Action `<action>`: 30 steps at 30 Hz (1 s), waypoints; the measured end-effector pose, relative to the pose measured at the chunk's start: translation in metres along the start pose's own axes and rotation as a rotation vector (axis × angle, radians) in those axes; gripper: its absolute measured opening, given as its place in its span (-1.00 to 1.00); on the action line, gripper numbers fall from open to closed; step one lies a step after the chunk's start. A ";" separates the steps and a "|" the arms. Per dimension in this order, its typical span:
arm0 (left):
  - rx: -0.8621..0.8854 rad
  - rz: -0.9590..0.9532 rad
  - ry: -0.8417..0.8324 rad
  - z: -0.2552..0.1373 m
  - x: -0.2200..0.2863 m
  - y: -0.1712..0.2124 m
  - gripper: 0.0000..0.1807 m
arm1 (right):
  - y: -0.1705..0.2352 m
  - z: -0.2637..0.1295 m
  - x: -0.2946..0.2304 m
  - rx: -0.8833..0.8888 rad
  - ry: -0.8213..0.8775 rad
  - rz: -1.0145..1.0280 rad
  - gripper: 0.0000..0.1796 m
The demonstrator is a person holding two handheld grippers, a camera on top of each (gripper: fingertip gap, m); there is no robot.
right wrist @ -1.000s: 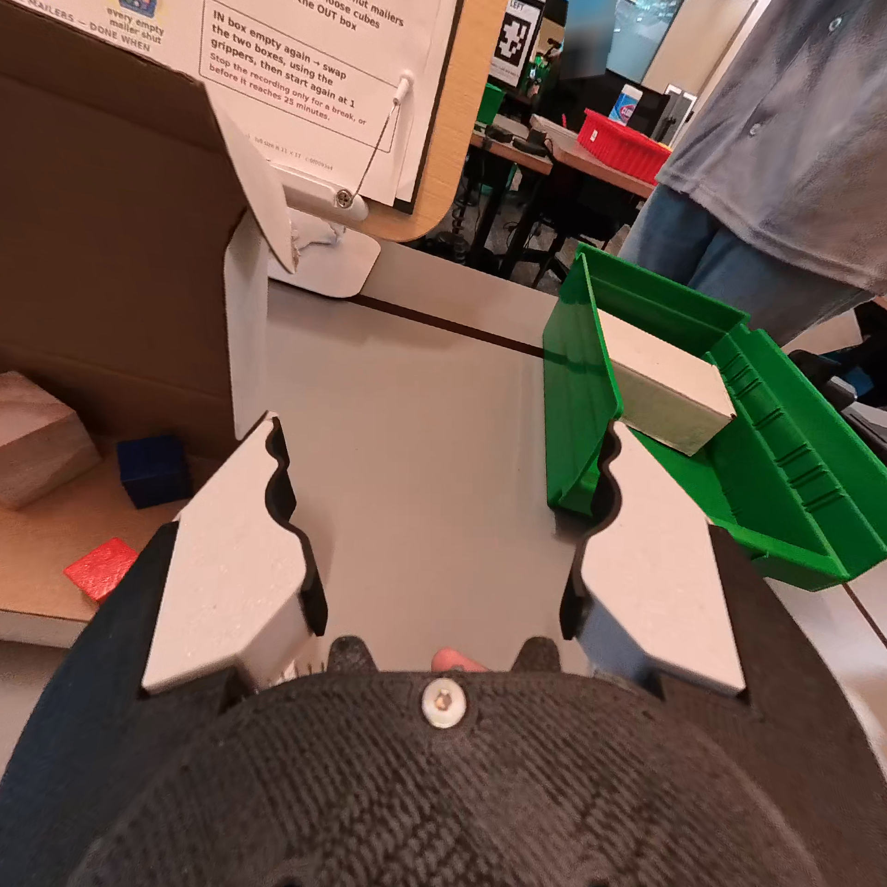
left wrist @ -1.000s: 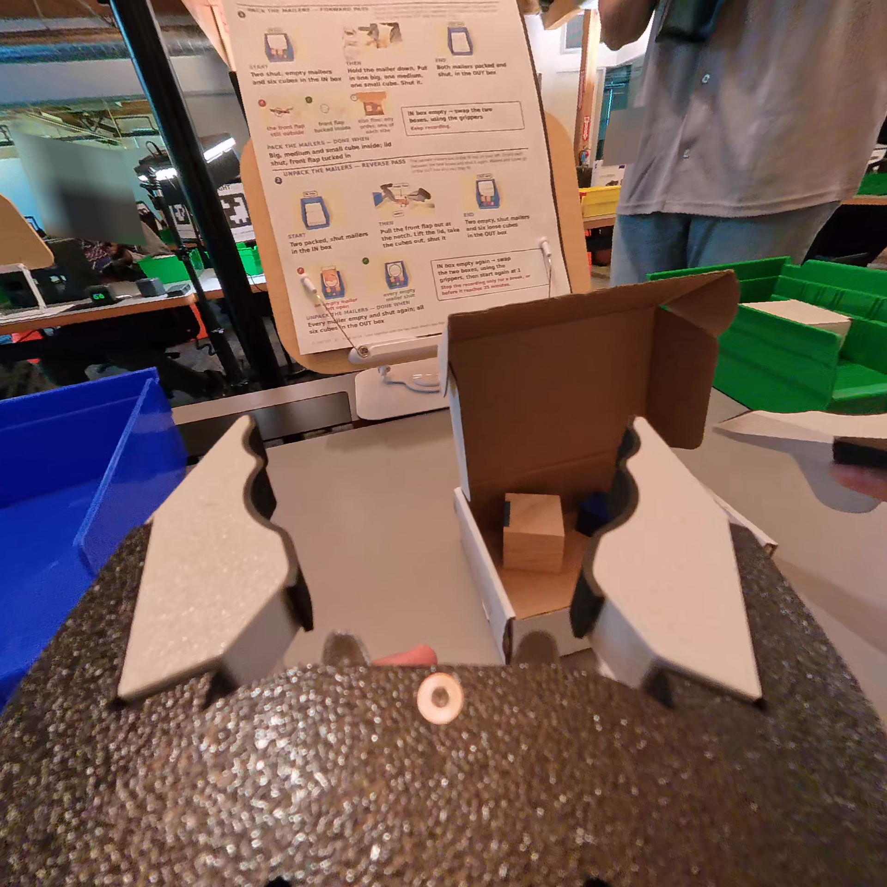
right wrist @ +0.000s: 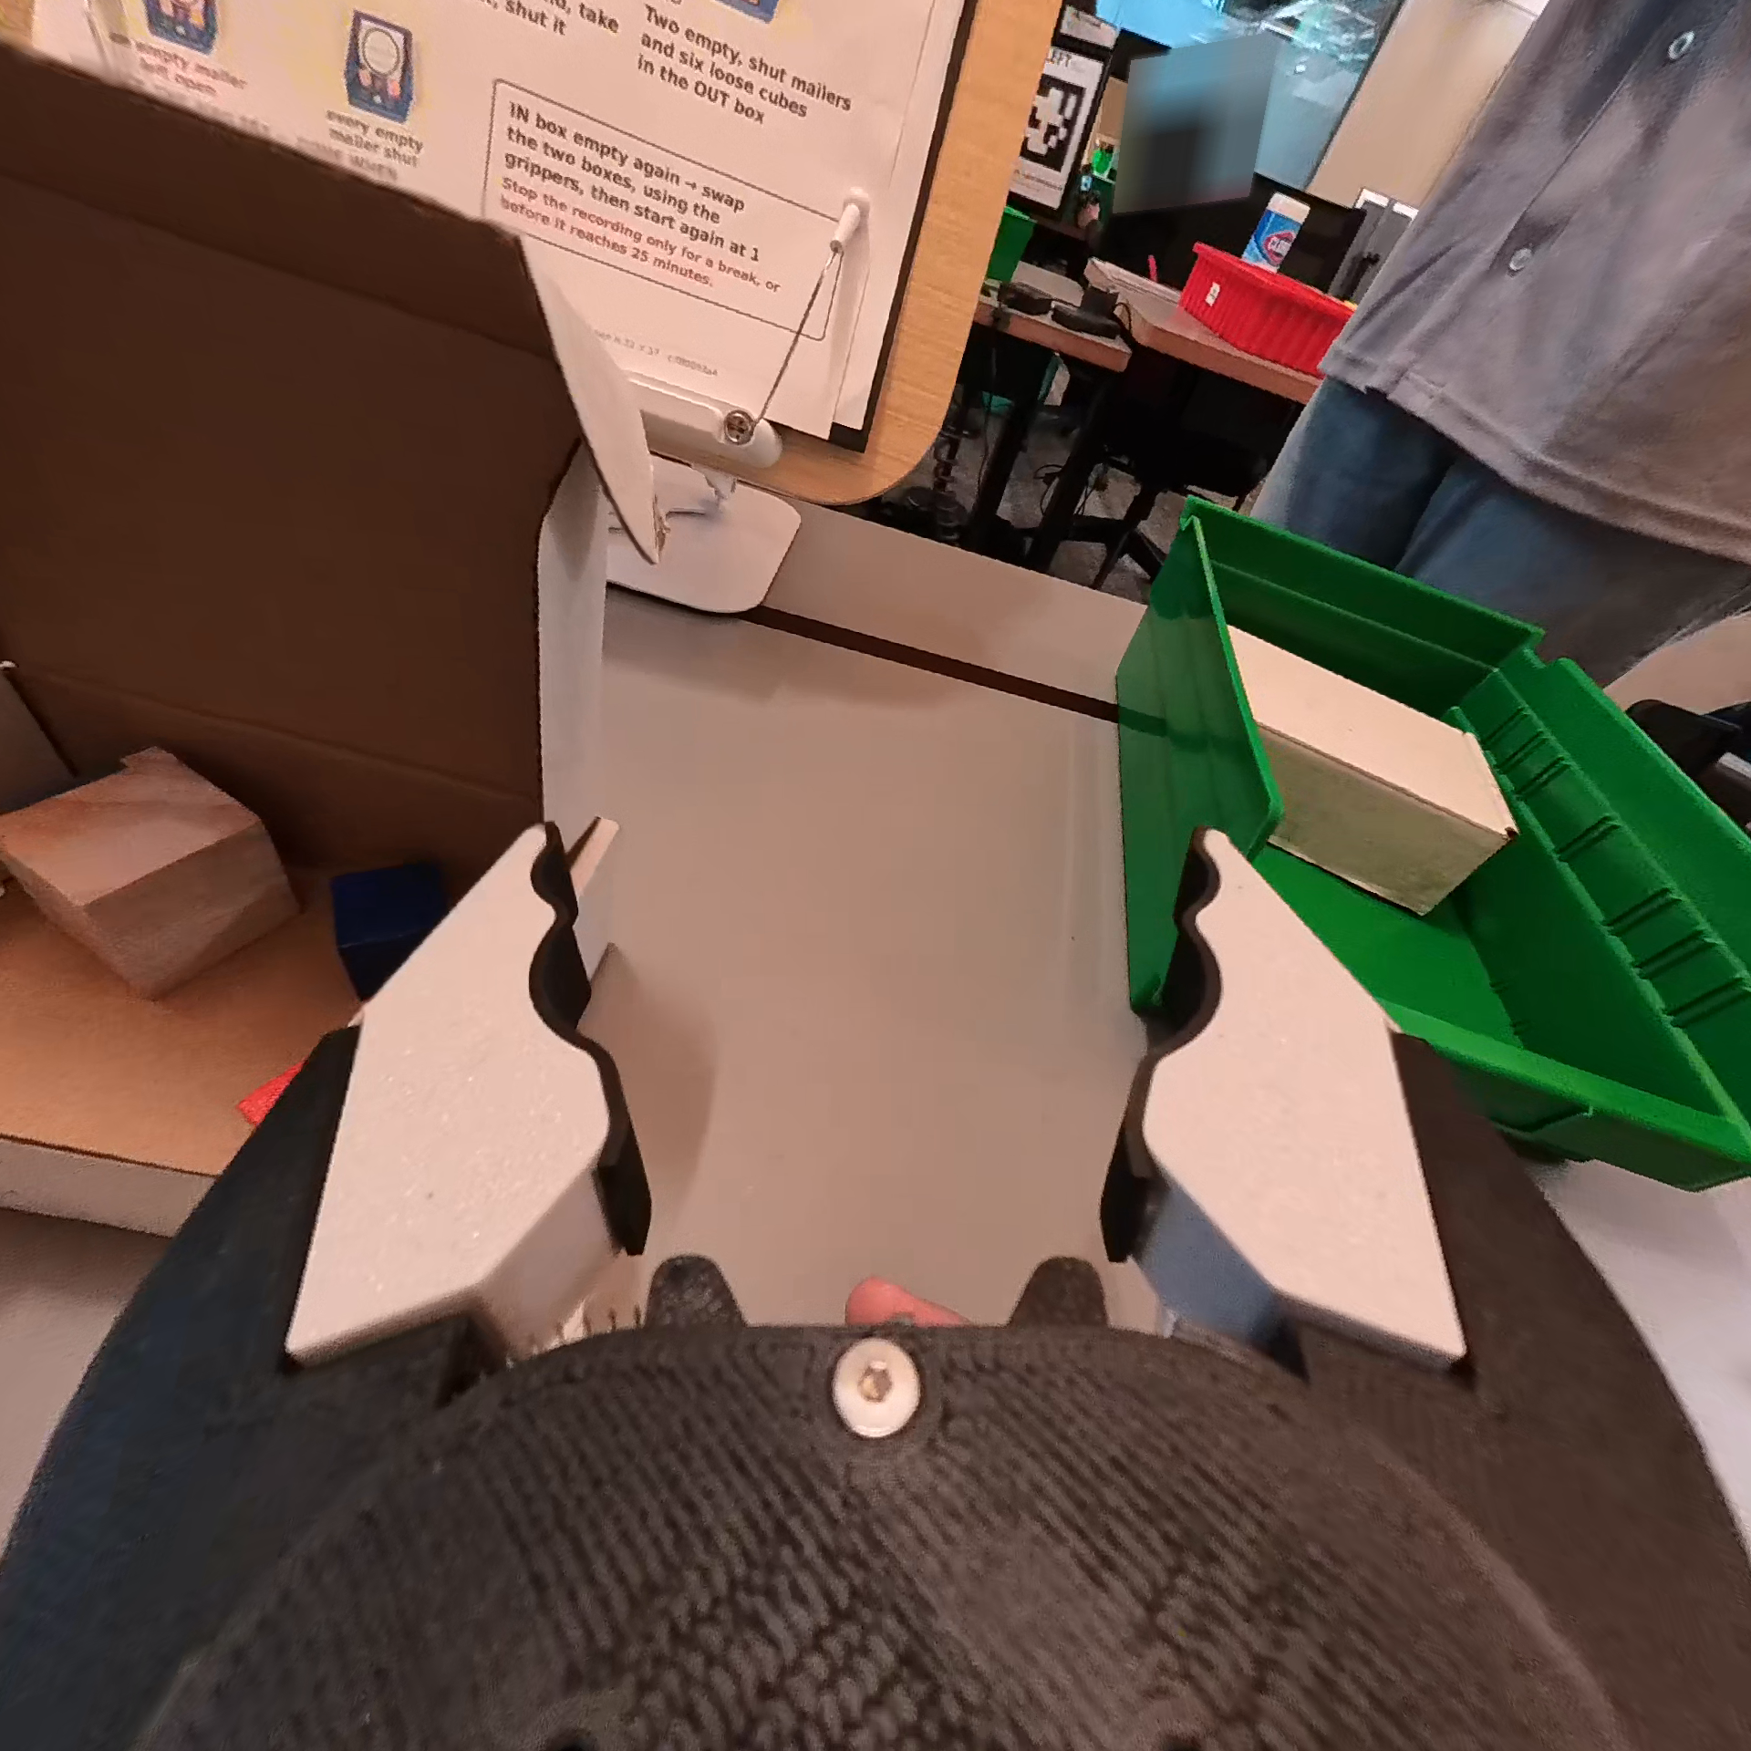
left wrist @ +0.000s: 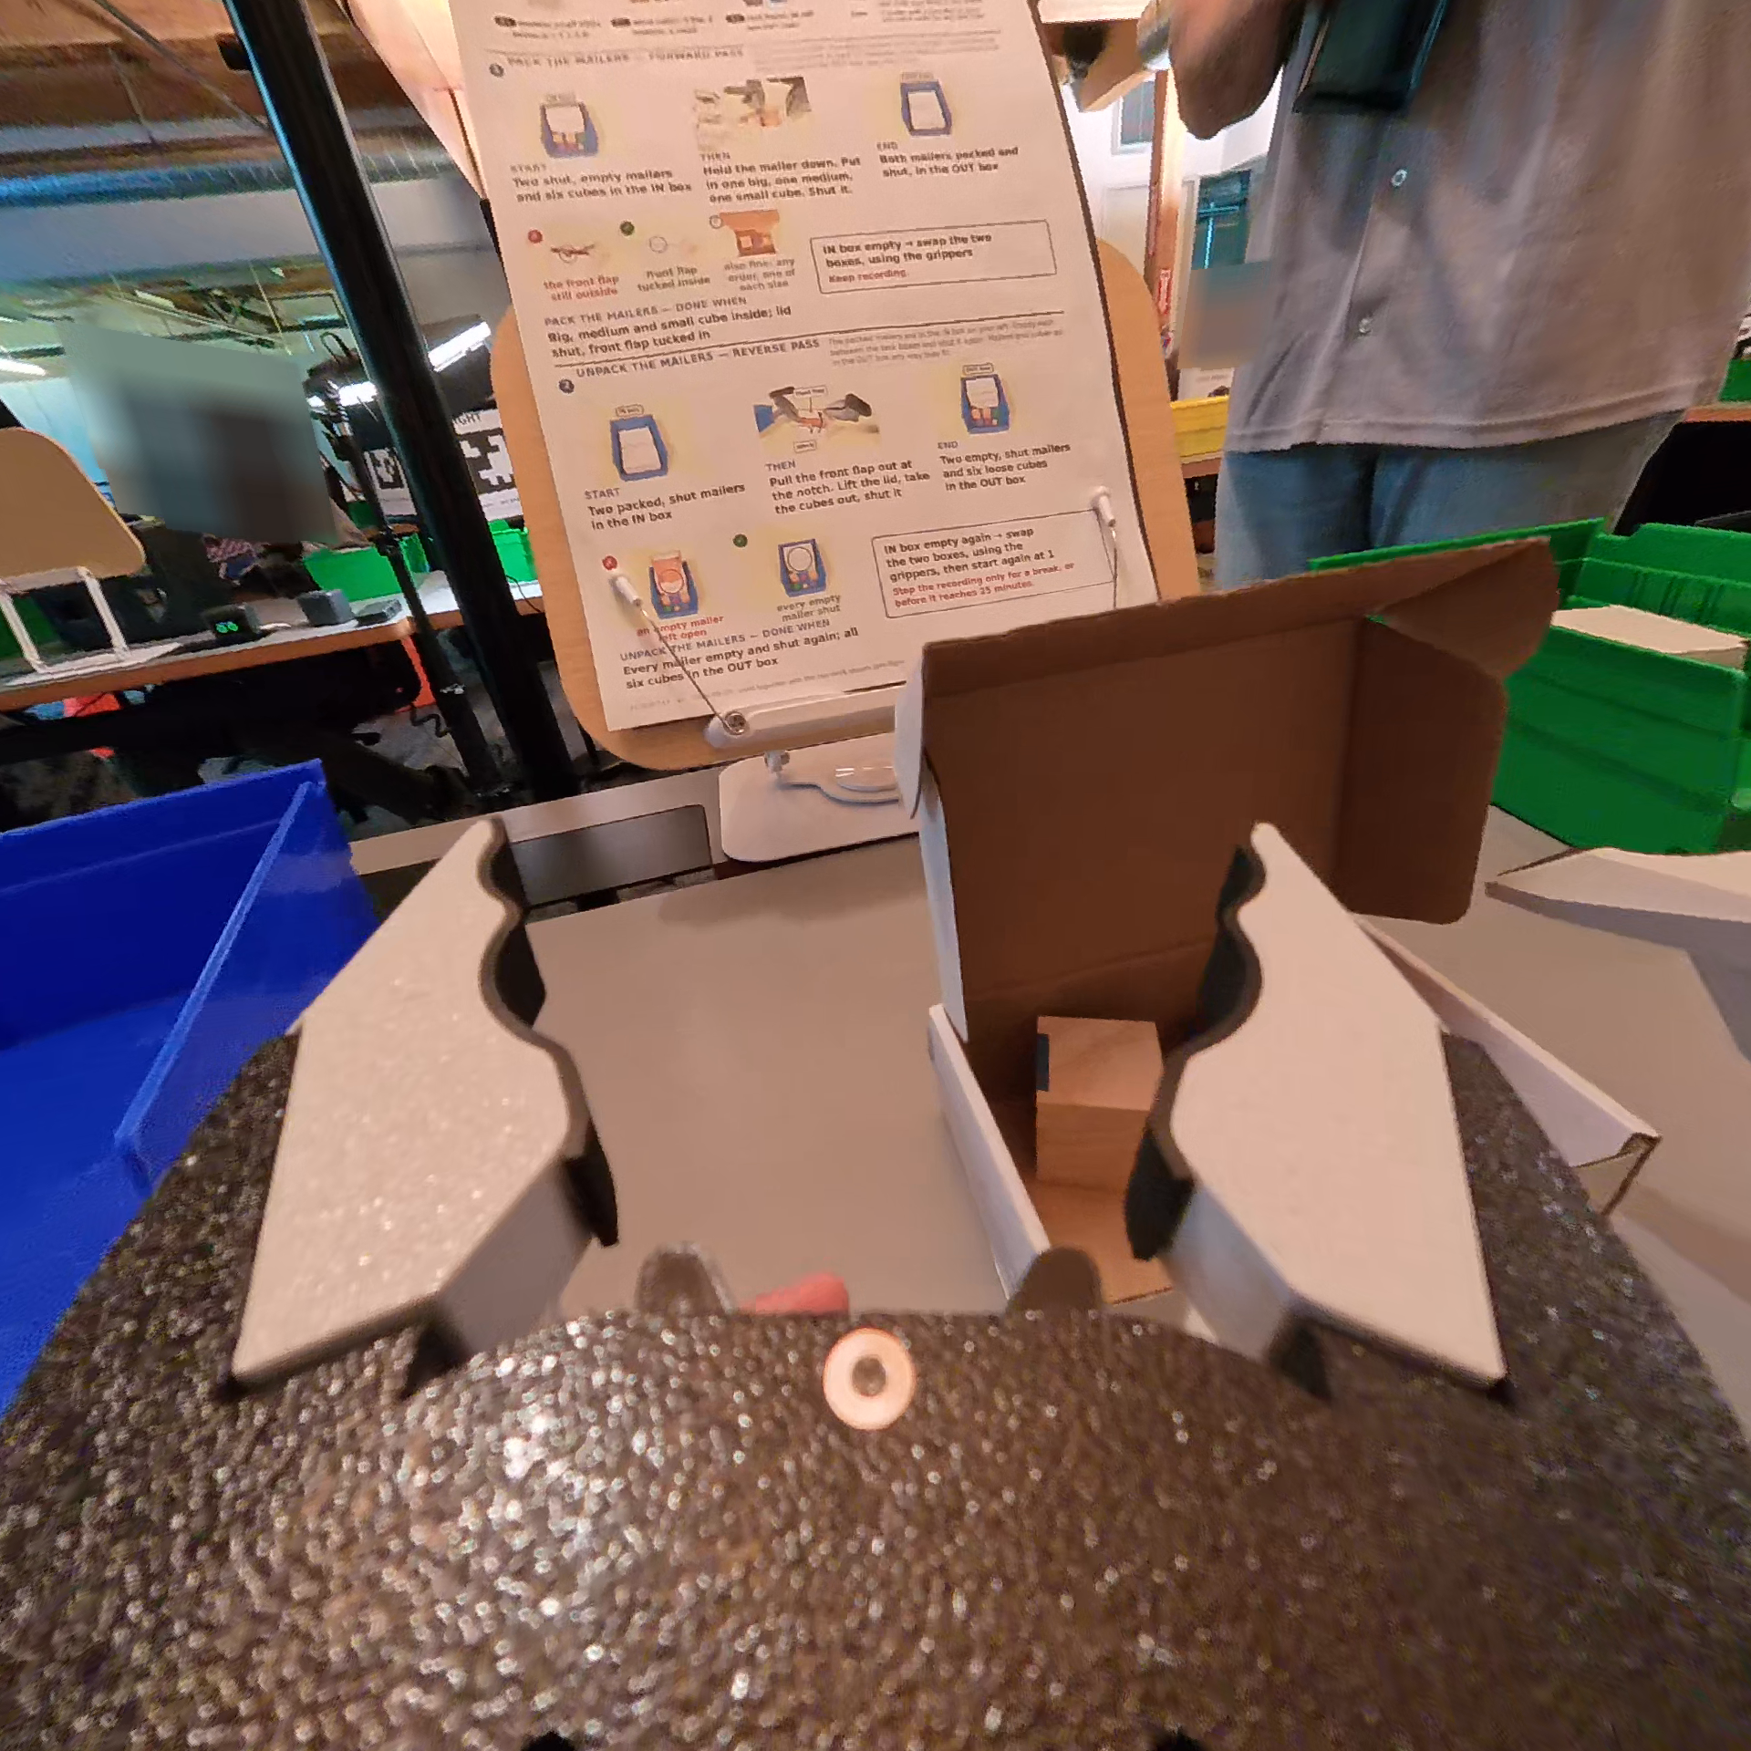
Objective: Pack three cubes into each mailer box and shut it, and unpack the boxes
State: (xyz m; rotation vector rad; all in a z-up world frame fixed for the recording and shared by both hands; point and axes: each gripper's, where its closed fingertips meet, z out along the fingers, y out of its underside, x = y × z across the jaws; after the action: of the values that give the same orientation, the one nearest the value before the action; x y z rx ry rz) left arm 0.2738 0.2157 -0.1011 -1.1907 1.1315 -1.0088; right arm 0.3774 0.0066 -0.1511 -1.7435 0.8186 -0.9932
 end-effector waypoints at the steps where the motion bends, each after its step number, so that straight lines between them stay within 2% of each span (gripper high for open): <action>1: 0.003 -0.011 0.011 0.002 0.001 -0.001 0.55 | 0.000 -0.001 0.000 0.002 -0.004 0.003 0.38; 6: 0.004 -0.052 0.053 0.008 0.002 -0.002 0.45 | -0.003 -0.006 -0.008 0.019 -0.048 0.019 0.25; 11: 0.043 -0.047 0.037 0.006 0.000 0.005 0.37 | -0.005 -0.008 -0.015 0.034 -0.080 0.033 0.21; 20: 0.029 0.012 0.015 -0.002 -0.004 0.022 0.36 | 0.002 -0.002 -0.028 0.034 -0.062 0.022 0.27; 30: 0.006 0.073 -0.023 0.001 -0.012 0.026 0.36 | 0.017 0.015 -0.012 0.022 -0.045 0.121 0.33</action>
State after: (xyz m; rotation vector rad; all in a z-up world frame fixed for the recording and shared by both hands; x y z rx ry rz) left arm 0.2731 0.2307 -0.1259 -1.1449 1.1452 -0.9401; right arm 0.3837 0.0169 -0.1732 -1.6709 0.8707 -0.8766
